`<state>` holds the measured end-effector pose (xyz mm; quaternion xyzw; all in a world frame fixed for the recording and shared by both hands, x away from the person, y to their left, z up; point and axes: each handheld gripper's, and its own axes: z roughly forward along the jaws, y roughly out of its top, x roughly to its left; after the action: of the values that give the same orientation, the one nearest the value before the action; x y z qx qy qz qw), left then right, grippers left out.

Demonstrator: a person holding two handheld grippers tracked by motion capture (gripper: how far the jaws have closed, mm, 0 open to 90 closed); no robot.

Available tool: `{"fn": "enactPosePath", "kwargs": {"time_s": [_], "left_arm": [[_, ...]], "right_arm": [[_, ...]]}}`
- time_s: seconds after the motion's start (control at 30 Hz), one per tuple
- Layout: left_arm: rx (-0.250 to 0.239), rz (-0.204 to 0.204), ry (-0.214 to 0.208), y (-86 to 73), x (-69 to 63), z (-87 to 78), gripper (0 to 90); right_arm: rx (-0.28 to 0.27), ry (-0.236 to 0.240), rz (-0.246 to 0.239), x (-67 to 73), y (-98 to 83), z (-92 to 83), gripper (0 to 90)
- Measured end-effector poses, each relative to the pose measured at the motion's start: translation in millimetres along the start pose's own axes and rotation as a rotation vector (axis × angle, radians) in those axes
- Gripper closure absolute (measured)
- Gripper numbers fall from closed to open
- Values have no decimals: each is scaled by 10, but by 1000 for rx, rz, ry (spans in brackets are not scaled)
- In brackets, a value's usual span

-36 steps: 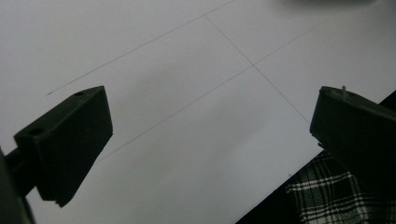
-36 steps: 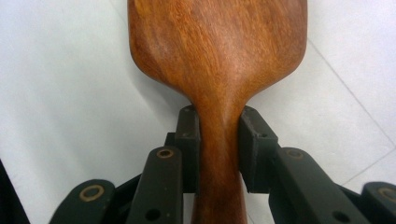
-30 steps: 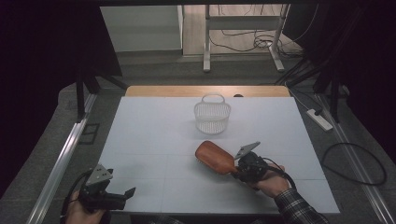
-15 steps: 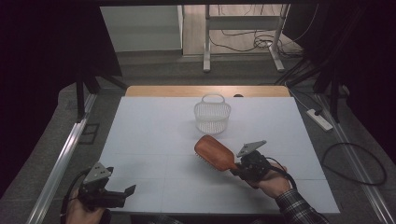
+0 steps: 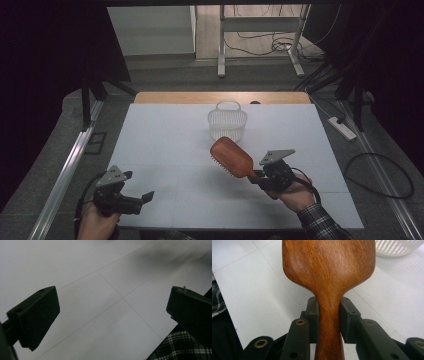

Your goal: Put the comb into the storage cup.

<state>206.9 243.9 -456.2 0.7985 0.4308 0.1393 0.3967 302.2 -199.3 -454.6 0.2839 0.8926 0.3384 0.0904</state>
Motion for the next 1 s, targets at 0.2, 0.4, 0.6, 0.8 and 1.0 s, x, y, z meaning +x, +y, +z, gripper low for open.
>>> {"fn": "enactPosePath", "kwargs": {"time_s": [0.2, 0.4, 0.6, 0.8, 1.0], "left_arm": [[-39, 3, -26, 175, -24, 50, 0], [-52, -12, -78, 341, -77, 131, 0], [-57, -15, -101, 486, -133, 202, 0], [-47, -17, -137, 648, -195, 306, 0], [-40, -13, -163, 778, -251, 392, 0]], "right_arm": [[-45, -11, 15, 0, 27, -72, 719], [-68, -15, 9, 23, 63, -103, 720], [-89, -18, 1, 52, 103, -108, 720], [-113, -17, 1, 79, 138, -128, 719], [-138, -22, -1, 101, 170, -148, 720]]}}
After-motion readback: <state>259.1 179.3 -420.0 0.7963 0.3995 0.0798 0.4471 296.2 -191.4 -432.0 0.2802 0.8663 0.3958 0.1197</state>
